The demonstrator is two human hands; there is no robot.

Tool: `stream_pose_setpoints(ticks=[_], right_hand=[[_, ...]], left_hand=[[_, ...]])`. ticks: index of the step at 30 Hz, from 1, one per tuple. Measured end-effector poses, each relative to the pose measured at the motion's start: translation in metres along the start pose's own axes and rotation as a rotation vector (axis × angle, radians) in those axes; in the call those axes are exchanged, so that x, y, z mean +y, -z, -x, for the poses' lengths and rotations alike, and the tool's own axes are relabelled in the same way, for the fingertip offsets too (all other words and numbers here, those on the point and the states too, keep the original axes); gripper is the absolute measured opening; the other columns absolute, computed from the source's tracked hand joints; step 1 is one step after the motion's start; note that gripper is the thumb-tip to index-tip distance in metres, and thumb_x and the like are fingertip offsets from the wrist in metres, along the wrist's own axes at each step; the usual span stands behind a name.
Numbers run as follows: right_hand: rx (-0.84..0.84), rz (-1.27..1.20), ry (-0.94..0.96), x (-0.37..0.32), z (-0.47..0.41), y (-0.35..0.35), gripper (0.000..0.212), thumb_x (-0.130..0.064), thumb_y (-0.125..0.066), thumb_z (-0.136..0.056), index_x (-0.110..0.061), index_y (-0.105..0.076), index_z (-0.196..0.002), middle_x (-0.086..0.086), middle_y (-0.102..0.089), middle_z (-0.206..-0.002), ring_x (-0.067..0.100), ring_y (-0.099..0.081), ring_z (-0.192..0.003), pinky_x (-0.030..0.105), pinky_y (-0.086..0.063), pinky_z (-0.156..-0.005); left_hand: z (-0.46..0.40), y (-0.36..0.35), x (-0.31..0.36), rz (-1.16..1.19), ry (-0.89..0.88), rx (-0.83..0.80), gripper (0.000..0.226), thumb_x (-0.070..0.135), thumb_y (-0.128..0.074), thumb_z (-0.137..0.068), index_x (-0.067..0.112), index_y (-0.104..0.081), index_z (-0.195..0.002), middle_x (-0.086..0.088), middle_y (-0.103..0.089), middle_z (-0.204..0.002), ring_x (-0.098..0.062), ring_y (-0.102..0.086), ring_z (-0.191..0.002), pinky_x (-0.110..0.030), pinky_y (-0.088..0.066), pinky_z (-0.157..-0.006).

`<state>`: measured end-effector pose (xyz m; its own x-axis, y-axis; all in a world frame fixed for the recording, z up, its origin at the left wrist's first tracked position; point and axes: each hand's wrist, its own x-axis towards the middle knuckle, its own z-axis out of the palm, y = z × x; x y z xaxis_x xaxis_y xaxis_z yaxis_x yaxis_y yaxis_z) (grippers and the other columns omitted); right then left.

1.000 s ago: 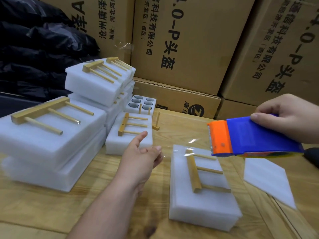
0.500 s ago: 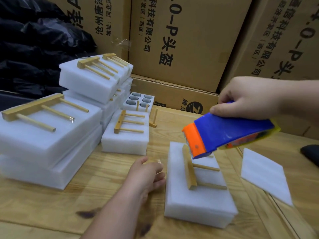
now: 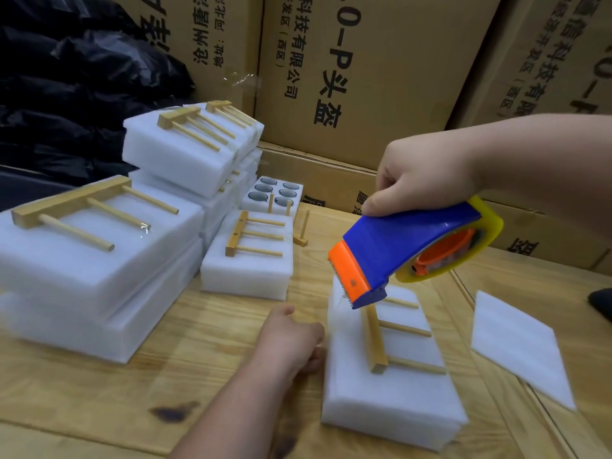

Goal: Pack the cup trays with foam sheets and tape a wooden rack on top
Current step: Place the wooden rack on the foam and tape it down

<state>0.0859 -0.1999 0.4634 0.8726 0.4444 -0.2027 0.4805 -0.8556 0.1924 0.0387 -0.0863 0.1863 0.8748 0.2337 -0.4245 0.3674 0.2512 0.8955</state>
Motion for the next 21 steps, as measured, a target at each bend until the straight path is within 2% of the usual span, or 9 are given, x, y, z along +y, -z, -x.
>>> stream_pose_setpoints(ticks=[5,8,10,12,14,16,18,19,21], right_hand=[[-0.037,-0.023,-0.010,0.002,-0.001,-0.007,0.042,-0.061,-0.057,-0.094,-0.022,-0.072,-0.089,-0.008,-0.074,-0.068,0.003,-0.071,-0.063,0.019,-0.050,-0.054],[-0.047,-0.050,-0.012,0.006,0.000,-0.008,0.041,-0.059,-0.057,-0.094,-0.022,-0.071,-0.089,-0.008,-0.074,-0.068,0.004,-0.072,-0.064,0.019,-0.051,-0.054],[-0.050,-0.067,-0.015,0.008,0.001,-0.009,0.041,-0.059,-0.057,-0.094,-0.021,-0.071,-0.089,-0.007,-0.075,-0.069,0.004,-0.072,-0.065,0.020,-0.052,-0.055],[-0.056,-0.083,-0.019,0.011,0.002,-0.011,0.040,-0.059,-0.057,-0.094,-0.022,-0.071,-0.090,-0.008,-0.075,-0.070,0.004,-0.072,-0.066,0.021,-0.052,-0.056],[-0.064,-0.098,-0.023,0.015,0.003,-0.014,0.038,-0.058,-0.057,-0.095,-0.022,-0.070,-0.090,-0.009,-0.075,-0.070,0.003,-0.072,-0.065,0.021,-0.052,-0.056],[-0.074,-0.116,-0.028,0.021,0.004,-0.017,0.037,-0.058,-0.058,-0.095,-0.023,-0.069,-0.091,-0.009,-0.075,-0.071,0.003,-0.072,-0.066,0.021,-0.053,-0.058],[-0.087,-0.136,-0.037,0.028,0.003,-0.021,0.036,-0.057,-0.059,-0.094,-0.023,-0.069,-0.093,-0.008,-0.075,-0.072,0.005,-0.073,-0.068,0.022,-0.054,-0.059],[-0.095,-0.146,-0.042,0.032,0.003,-0.024,0.036,-0.057,-0.058,-0.094,-0.022,-0.069,-0.093,-0.008,-0.075,-0.073,0.006,-0.074,-0.069,0.022,-0.055,-0.060],[-0.116,-0.169,-0.052,0.041,0.001,-0.029,0.037,-0.056,-0.058,-0.094,-0.021,-0.069,-0.094,-0.006,-0.076,-0.074,0.008,-0.074,-0.071,0.023,-0.056,-0.062]], left_hand=[[0.002,-0.005,-0.004,-0.227,-0.095,0.020,0.068,0.016,-0.063,-0.072,0.025,-0.048,-0.137,-0.006,-0.076,-0.069,-0.023,-0.075,-0.064,-0.042,-0.065,-0.066],[-0.002,-0.003,-0.009,-0.406,-0.194,0.089,0.061,0.025,-0.066,-0.073,0.029,-0.052,-0.133,0.003,-0.075,-0.072,-0.017,-0.074,-0.070,-0.034,-0.062,-0.073],[-0.003,-0.002,-0.013,-0.498,-0.281,0.138,0.058,0.027,-0.068,-0.077,0.030,-0.054,-0.133,0.009,-0.070,-0.073,-0.007,-0.068,-0.073,-0.024,-0.055,-0.067],[-0.001,-0.002,-0.016,-0.519,-0.353,0.185,0.053,0.029,-0.069,-0.080,0.032,-0.055,-0.131,0.012,-0.065,-0.081,-0.001,-0.063,-0.077,-0.016,-0.047,-0.063],[0.003,-0.003,-0.016,-0.446,-0.446,0.214,0.048,0.028,-0.066,-0.084,0.036,-0.053,-0.130,0.014,-0.063,-0.102,-0.008,-0.064,-0.093,-0.026,-0.052,-0.079],[0.009,-0.005,-0.013,-0.255,-0.537,0.101,0.056,0.024,-0.058,-0.082,0.047,-0.044,-0.131,0.018,-0.059,-0.122,-0.008,-0.062,-0.105,-0.028,-0.052,-0.090],[0.016,-0.008,-0.009,-0.134,-0.580,-0.128,0.079,0.024,-0.054,-0.073,0.054,-0.027,-0.142,0.025,-0.049,-0.138,0.012,-0.056,-0.109,-0.011,-0.047,-0.088],[0.019,-0.011,-0.009,-0.147,-0.581,-0.227,0.092,0.027,-0.056,-0.071,0.054,-0.016,-0.149,0.028,-0.042,-0.146,0.018,-0.050,-0.118,-0.011,-0.045,-0.094],[0.025,-0.017,-0.007,-0.230,-0.564,-0.348,0.115,0.045,-0.067,-0.068,0.061,0.010,-0.151,0.035,-0.026,-0.156,0.011,-0.034,-0.140,-0.027,-0.037,-0.115]])
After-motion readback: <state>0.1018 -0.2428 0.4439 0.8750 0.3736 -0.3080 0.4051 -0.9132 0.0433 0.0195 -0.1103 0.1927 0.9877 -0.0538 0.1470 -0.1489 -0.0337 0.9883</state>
